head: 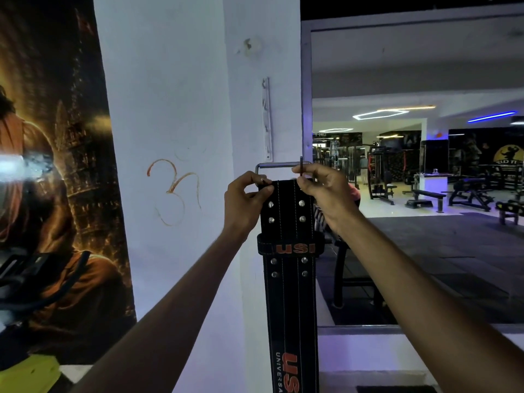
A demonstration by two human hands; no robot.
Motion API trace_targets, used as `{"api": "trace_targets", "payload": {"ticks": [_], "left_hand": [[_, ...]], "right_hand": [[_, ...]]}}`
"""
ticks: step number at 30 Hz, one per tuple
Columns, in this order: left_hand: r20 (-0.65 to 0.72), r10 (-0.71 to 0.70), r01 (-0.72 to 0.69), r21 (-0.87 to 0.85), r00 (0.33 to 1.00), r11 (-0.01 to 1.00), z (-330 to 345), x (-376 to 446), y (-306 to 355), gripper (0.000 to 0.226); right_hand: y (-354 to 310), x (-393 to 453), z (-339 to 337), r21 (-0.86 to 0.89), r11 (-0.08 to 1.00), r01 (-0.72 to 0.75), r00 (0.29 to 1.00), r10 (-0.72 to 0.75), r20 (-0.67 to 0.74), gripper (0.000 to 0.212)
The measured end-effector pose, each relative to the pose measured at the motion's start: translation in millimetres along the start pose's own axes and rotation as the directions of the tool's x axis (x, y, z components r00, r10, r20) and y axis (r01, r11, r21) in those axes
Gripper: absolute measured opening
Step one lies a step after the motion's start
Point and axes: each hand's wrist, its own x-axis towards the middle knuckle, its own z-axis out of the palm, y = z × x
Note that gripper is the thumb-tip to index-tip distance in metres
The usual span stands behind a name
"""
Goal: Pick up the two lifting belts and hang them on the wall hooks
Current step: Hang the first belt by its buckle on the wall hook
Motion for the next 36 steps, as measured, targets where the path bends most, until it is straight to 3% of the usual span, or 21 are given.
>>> {"api": "trace_targets", "payload": {"ticks": [6, 9, 11, 13, 19, 30, 36], "left_hand": [[-0.076, 0.014, -0.013, 0.017, 0.997, 1.0, 32, 9, 3, 0.012], [-0.131, 0.02, -0.015, 0.039, 0.991, 0.999, 44, 17, 1, 0.008], [-0.165, 0.018, -0.009, 0.052, 0.986, 0.999, 50, 21, -5, 0.008], [-0.182, 0.007, 0.004, 0.06, 0.983, 0.998, 56, 22, -12, 0.008], [-0.172, 0.037, -0.027, 0.056, 0.984, 0.998, 59, 46, -39, 0.01], [-0.04, 0.073, -0.071, 0.042, 0.997, 0.997, 32, 145, -124, 0.011], [-0.065, 0.117, -0.114, 0.039, 0.991, 0.993, 36, 199, -163, 0.014]], "right_hand": [[9, 10, -20, 0.082, 0.995, 0.059, 0.997, -0.055, -0.051, 0.033], [14, 18, -34, 0.062, 0.996, 0.066, 0.997, -0.069, 0.045, 0.036], [21, 23, -41, 0.024, 0.998, 0.063, 0.993, -0.065, 0.095, 0.033], [29, 29, -42, -0.012, 0.998, 0.066, 0.996, -0.065, 0.059, 0.025], [60, 59, -29, -0.024, 0.99, 0.139, 0.985, -0.141, -0.095, 0.016], [137, 147, 18, -0.095, 0.977, 0.192, 0.967, -0.205, -0.152, 0.018], [171, 197, 35, -0.145, 0.964, 0.223, 0.95, -0.248, -0.188, 0.015]]}}
